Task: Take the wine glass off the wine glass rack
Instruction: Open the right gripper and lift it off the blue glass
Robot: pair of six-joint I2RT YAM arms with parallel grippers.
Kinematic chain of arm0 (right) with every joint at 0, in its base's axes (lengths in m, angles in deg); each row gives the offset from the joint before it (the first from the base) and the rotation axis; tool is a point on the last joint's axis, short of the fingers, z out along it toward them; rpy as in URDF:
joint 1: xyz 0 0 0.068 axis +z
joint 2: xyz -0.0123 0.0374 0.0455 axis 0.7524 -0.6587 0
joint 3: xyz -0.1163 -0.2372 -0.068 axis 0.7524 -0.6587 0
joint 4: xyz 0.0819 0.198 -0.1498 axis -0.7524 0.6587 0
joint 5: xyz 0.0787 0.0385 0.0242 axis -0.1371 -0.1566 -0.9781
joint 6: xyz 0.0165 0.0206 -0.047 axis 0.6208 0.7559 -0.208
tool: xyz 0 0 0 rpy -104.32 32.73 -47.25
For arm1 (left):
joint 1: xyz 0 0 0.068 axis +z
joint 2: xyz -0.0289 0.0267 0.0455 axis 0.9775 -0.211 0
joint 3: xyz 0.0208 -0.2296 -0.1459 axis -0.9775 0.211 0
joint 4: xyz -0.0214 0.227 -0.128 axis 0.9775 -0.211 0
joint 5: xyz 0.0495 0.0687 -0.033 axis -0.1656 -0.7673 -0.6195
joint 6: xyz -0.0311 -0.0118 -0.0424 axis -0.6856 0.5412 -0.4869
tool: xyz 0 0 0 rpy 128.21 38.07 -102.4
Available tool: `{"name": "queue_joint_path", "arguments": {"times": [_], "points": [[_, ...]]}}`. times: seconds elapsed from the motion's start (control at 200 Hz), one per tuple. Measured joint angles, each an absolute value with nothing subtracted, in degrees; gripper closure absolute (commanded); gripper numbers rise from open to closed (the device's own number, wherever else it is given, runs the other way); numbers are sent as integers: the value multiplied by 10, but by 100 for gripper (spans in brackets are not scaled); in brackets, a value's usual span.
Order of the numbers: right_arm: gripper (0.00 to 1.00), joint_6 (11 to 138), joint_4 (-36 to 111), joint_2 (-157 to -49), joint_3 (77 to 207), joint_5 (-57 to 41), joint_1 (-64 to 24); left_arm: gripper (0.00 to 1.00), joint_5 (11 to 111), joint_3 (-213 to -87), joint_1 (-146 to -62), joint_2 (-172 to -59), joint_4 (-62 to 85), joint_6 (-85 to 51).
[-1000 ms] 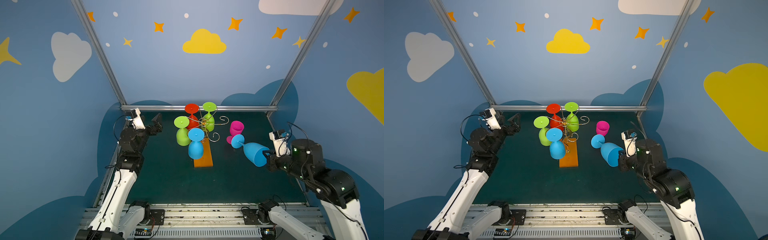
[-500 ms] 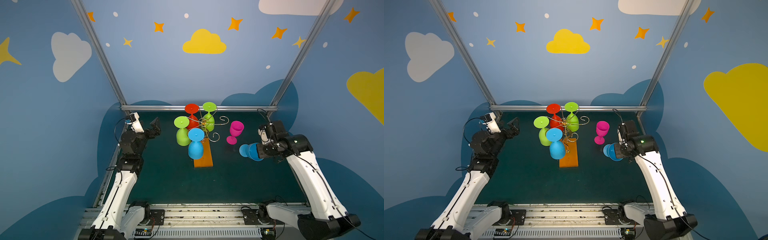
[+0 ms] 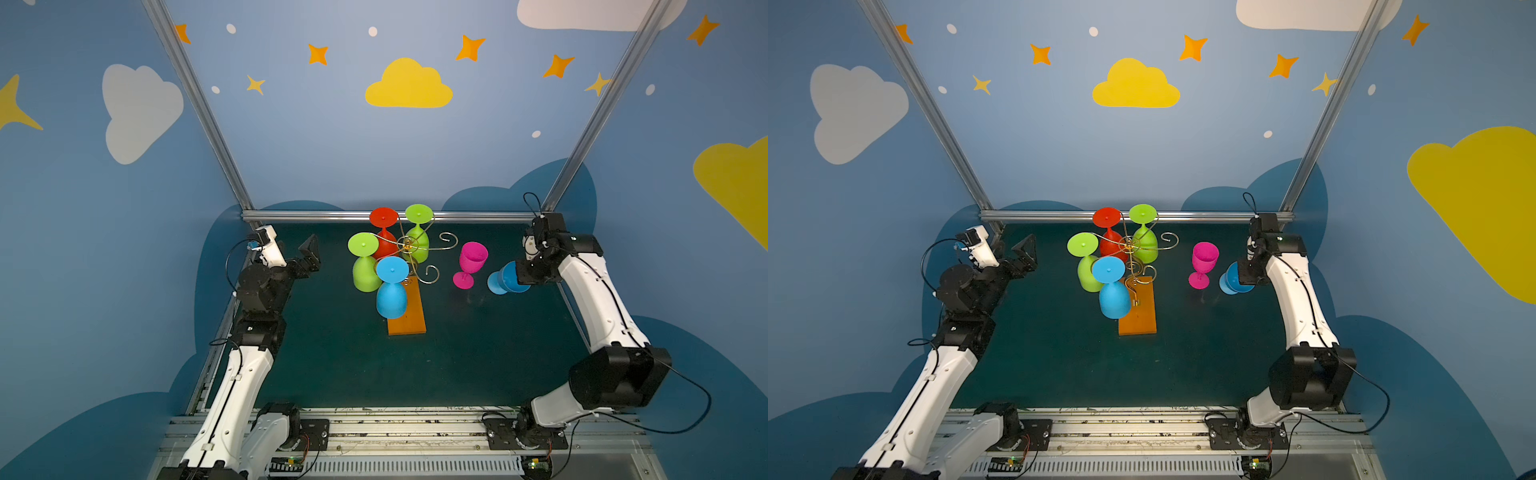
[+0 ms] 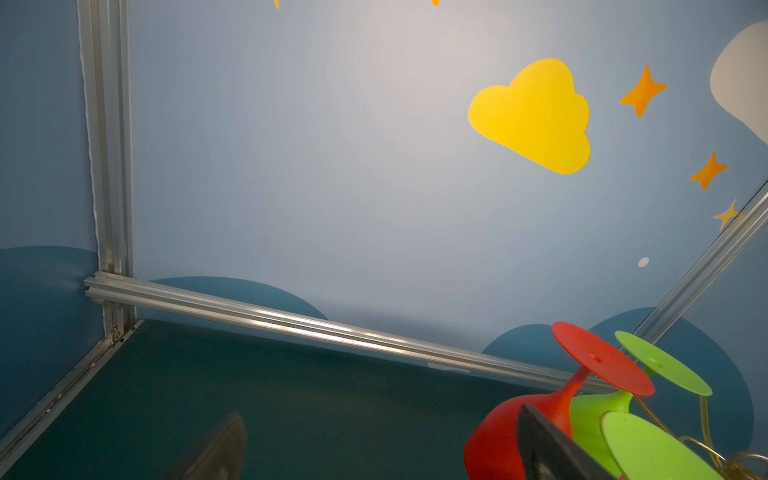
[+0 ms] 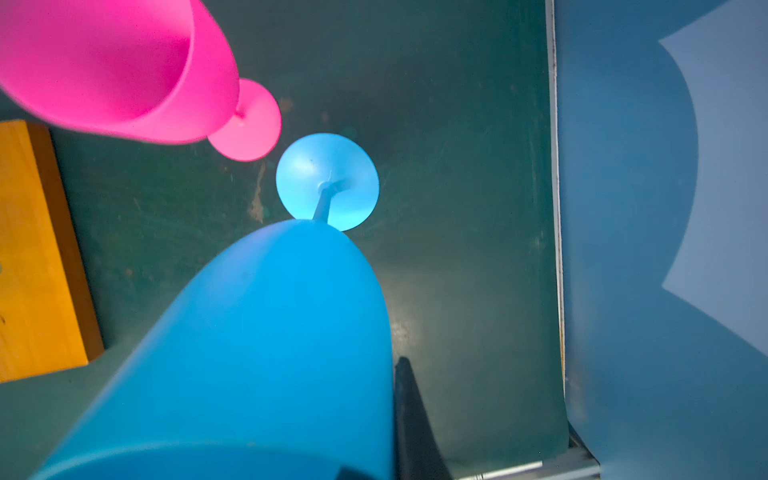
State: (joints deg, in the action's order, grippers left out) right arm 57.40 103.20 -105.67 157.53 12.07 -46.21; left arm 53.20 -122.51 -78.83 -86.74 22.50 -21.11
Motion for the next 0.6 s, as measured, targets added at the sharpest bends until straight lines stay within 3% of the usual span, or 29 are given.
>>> {"name": "queue_joint_path", "arguments": {"times": [0.601], "points": [[100, 598, 1164, -1351, 1878, 113, -476, 0, 532, -1223, -788, -867, 225, -210]]}}
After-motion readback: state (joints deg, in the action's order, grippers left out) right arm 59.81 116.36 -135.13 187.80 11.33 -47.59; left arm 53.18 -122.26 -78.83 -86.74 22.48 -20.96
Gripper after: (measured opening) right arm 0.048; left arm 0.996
